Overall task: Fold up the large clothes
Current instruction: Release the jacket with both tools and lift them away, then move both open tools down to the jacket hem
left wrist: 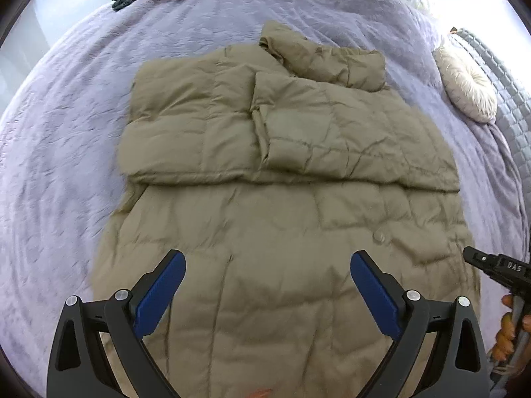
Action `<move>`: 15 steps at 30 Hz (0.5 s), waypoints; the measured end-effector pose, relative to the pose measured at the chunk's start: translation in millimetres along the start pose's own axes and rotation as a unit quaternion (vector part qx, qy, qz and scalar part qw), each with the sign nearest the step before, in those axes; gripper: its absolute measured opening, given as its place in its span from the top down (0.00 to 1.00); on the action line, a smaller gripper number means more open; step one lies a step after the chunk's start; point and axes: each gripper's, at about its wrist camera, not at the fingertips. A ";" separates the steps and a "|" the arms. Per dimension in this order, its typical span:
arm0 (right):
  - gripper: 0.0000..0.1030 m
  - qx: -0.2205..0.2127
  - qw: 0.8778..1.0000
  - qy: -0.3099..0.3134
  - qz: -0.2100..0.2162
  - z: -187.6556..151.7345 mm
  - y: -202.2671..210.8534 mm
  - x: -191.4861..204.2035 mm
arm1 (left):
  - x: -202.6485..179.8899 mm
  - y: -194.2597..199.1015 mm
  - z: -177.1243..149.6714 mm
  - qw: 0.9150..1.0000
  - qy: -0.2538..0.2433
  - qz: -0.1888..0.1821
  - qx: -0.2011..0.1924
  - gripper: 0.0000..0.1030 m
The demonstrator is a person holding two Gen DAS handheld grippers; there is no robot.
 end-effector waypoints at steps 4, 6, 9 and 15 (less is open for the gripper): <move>0.56 0.007 1.000 0.001 0.005 -13.1 7.2 9.7 | 4.1 13.9 -14.3 1.000 -0.008 0.024 0.004 0.03; 0.56 0.013 1.000 -0.002 0.006 -19.2 11.0 13.9 | 7.9 20.0 -20.2 0.999 -0.003 0.030 0.009 0.03; 0.46 0.023 1.000 -0.001 0.011 -27.7 16.8 22.1 | 14.9 25.4 -27.4 0.999 0.008 0.033 0.025 0.03; 0.29 0.035 0.999 0.008 0.009 -41.4 29.0 33.4 | 22.2 38.7 -40.9 0.997 0.019 0.046 0.051 0.03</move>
Point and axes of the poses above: each gripper's, at about its wrist camera, not at the fingertips, and y roughly against the way its jaws point, x to its left, z to its top, and after that the axes turned 11 degrees about y, right-handed
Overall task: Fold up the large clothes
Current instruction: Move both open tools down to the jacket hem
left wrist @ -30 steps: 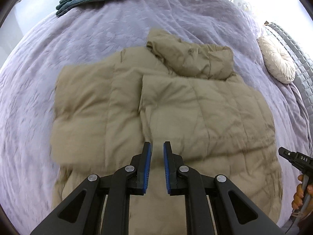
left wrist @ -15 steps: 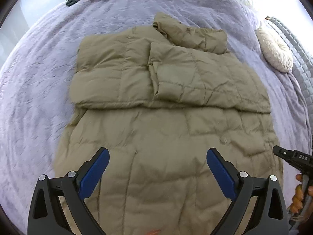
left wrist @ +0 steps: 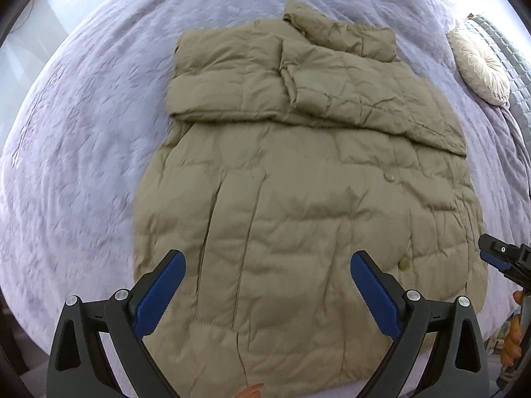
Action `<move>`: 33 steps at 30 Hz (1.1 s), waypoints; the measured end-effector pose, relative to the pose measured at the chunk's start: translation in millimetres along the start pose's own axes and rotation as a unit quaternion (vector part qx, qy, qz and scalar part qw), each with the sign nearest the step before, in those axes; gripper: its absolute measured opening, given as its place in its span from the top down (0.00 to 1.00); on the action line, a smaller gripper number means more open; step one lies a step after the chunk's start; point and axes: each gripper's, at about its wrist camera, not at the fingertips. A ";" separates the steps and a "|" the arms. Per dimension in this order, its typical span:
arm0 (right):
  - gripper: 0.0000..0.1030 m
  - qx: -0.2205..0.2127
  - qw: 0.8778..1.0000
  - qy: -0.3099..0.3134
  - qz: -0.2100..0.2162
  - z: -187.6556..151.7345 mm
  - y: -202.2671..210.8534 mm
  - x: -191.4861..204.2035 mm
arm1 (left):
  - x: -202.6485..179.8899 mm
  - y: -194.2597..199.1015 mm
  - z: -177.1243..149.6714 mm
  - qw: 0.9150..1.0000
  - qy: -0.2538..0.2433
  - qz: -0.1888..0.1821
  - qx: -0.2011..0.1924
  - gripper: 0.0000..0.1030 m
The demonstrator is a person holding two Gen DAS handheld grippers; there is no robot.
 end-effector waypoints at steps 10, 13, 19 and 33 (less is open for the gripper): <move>0.14 0.015 0.999 -0.026 0.033 -18.2 2.3 2.3 | 4.6 10.4 -15.6 1.000 0.000 0.015 0.028 0.03; 0.14 0.016 0.998 -0.040 0.051 -25.7 0.7 0.4 | 8.3 10.9 -19.8 0.999 -0.004 0.025 0.031 0.03; 0.13 0.012 0.996 -0.067 0.063 -39.6 3.7 -8.7 | 15.0 12.0 -26.3 0.999 -0.001 0.026 0.040 0.03; 0.00 0.033 0.982 -0.173 0.069 -73.7 11.4 -71.0 | 72.8 6.1 -49.4 0.994 0.054 -0.015 0.095 0.03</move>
Point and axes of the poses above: each gripper's, at about its wrist camera, not at the fingertips, and y roughly against the way its jaws point, x to its left, z to its top, and after that the axes turned 11 degrees about y, right-handed
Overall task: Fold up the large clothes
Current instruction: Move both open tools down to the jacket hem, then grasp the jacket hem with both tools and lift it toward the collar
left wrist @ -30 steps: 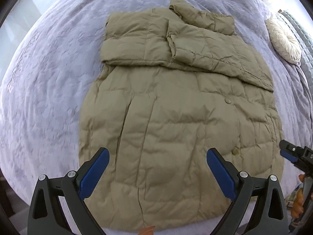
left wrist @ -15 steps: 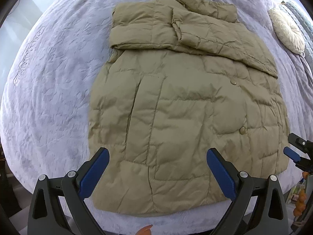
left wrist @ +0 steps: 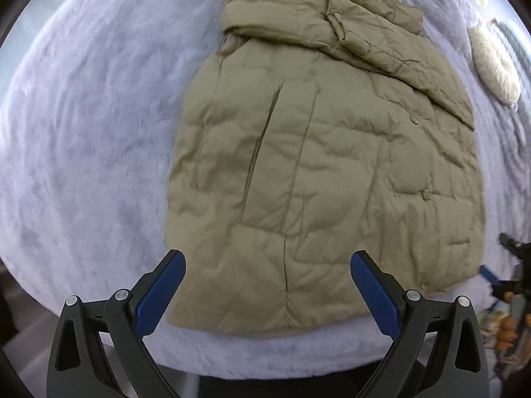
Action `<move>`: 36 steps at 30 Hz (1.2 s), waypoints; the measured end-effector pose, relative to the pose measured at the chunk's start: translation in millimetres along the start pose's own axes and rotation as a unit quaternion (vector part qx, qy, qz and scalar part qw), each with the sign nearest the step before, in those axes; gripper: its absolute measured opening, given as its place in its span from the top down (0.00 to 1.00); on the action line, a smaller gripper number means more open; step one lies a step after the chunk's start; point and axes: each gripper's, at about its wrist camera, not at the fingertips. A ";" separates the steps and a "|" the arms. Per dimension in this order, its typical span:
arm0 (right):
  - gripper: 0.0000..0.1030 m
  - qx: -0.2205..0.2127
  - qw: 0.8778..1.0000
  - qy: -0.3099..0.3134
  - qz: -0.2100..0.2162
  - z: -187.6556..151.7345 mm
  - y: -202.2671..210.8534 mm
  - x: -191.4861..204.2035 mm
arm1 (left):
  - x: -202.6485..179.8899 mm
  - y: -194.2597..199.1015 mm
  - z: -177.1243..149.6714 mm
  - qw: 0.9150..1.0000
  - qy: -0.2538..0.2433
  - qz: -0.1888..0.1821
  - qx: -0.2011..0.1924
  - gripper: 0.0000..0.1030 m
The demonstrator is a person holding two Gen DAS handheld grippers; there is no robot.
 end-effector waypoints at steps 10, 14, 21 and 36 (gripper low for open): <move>0.00 0.017 0.992 -0.116 0.037 -22.0 -6.1 -68.0 | 46.7 -13.4 -27.2 0.994 0.050 -0.079 0.060 0.03; 0.02 0.016 0.987 -0.148 0.064 -27.1 -12.0 -85.6 | 56.3 -27.6 -39.6 0.991 0.052 -0.089 0.086 0.03; 0.03 0.032 0.984 -0.155 0.084 -27.9 -28.6 -92.7 | 55.5 -55.5 -55.6 0.985 0.063 -0.105 0.123 0.03; 0.03 0.033 0.978 -0.172 0.112 -22.0 -49.2 -104.4 | 31.1 -89.7 -47.6 0.968 0.130 -0.170 0.131 0.03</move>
Point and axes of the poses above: each gripper's, at about its wrist camera, not at the fingertips, and y roughly against the way its jaws point, x to its left, z to its top, and after that the axes turned 11 degrees about y, right-handed
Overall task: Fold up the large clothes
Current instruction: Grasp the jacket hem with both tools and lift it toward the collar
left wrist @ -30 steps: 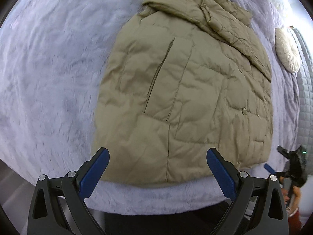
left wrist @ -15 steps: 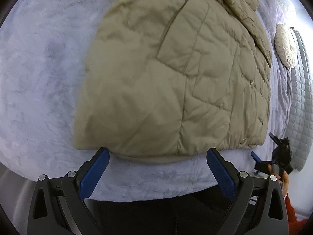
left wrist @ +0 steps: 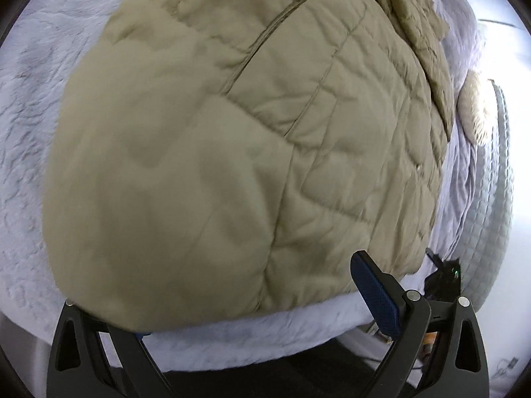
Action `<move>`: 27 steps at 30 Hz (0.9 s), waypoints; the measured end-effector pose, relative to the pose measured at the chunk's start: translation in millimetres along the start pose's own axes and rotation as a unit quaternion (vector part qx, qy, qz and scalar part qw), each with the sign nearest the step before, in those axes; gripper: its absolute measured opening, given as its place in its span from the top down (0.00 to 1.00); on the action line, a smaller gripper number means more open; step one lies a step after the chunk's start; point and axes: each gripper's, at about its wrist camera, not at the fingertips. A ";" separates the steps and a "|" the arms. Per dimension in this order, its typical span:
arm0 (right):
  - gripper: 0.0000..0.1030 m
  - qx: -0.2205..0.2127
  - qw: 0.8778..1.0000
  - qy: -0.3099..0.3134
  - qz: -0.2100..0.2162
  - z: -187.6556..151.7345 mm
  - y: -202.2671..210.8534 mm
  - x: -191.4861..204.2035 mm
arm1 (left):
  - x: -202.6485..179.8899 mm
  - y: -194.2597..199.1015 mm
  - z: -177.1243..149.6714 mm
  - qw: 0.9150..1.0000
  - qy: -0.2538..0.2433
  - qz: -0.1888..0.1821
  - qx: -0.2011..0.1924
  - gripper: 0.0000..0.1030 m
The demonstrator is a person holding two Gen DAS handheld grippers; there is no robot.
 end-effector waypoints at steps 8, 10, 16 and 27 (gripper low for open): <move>0.37 0.009 0.999 -0.009 0.053 7.2 -9.6 6.2 | -17.4 -1.0 -5.8 1.000 0.001 -0.017 -0.019 0.24; 0.48 0.013 0.998 -0.013 0.059 7.7 -10.0 3.7 | -18.7 4.3 -2.1 1.000 0.002 -0.016 -0.026 0.38; 0.90 0.008 0.998 0.030 0.059 8.0 -1.8 19.4 | -16.6 32.2 7.7 0.998 -0.004 -0.043 -0.054 0.83; 0.93 -0.021 0.985 0.133 0.111 28.2 44.5 93.5 | -71.0 104.5 24.9 0.983 -0.063 -0.102 -0.135 0.88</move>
Point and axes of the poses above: each gripper's, at about its wrist camera, not at the fingertips, and y roughly against the way its jaws point, x to its left, z to its top, and after that the axes turned 11 degrees about y, right-handed
